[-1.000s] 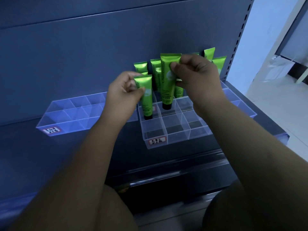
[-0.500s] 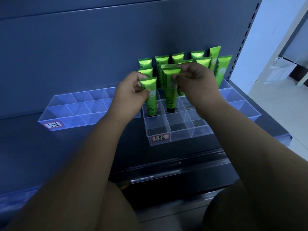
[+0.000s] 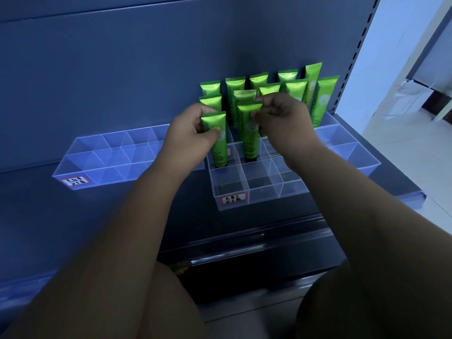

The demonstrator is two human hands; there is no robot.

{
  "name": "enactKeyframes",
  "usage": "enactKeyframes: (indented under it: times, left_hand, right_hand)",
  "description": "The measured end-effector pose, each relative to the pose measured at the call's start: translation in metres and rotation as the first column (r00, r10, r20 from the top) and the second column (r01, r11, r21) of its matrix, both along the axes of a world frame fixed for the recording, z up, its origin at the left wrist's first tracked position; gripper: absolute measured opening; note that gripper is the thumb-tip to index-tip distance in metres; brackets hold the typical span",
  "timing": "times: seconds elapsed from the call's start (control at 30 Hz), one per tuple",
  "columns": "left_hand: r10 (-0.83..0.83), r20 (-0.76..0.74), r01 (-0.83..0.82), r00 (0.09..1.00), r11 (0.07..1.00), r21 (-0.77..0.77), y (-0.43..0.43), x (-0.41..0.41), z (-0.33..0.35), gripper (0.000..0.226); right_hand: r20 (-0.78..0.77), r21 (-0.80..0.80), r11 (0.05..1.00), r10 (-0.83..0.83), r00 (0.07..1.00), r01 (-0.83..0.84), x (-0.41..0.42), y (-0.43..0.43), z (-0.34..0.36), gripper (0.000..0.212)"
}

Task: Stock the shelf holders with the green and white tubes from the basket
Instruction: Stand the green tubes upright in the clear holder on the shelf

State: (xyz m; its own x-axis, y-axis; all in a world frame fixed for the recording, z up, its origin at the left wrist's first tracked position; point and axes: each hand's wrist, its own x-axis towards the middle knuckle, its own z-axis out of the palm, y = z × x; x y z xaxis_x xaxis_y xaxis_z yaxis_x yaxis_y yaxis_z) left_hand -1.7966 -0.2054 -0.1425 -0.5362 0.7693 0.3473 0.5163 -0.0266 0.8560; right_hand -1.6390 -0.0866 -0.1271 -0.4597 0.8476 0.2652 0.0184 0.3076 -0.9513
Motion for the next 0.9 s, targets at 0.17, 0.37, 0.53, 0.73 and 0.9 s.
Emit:
enactKeyframes:
  times: [0.17, 0.37, 0.53, 0.73, 0.9]
  left_hand:
    - [-0.011, 0.018, 0.010, 1.000, 1.000, 0.016, 0.000, -0.001, 0.000, 0.033]
    - [-0.007, 0.001, 0.007, 1.000, 1.000, 0.024, -0.001, -0.002, 0.000, 0.033]
    - [0.022, -0.089, -0.020, 0.996, 1.000, 0.016, -0.004, -0.003, 0.001, 0.030]
    - [0.057, -0.184, -0.061, 0.981, 0.998, -0.014, -0.008, -0.005, 0.002, 0.026]
    - [0.064, -0.195, -0.068, 0.979, 0.998, -0.012, -0.007, -0.003, 0.001, 0.026]
  right_hand:
    - [0.037, -0.019, 1.000, -0.005, 0.999, 0.005, 0.001, 0.000, -0.002, 0.018]
    - [0.038, -0.022, 0.999, -0.031, 0.999, 0.031, 0.002, -0.004, 0.003, 0.018]
    - [0.021, -0.031, 0.999, -0.041, 0.999, 0.042, 0.002, -0.005, 0.008, 0.031]
    - [0.018, -0.021, 0.999, -0.036, 0.999, 0.037, 0.002, -0.001, 0.007, 0.036]
    - [0.019, -0.038, 0.997, -0.061, 0.998, 0.062, 0.002, 0.002, 0.006, 0.036]
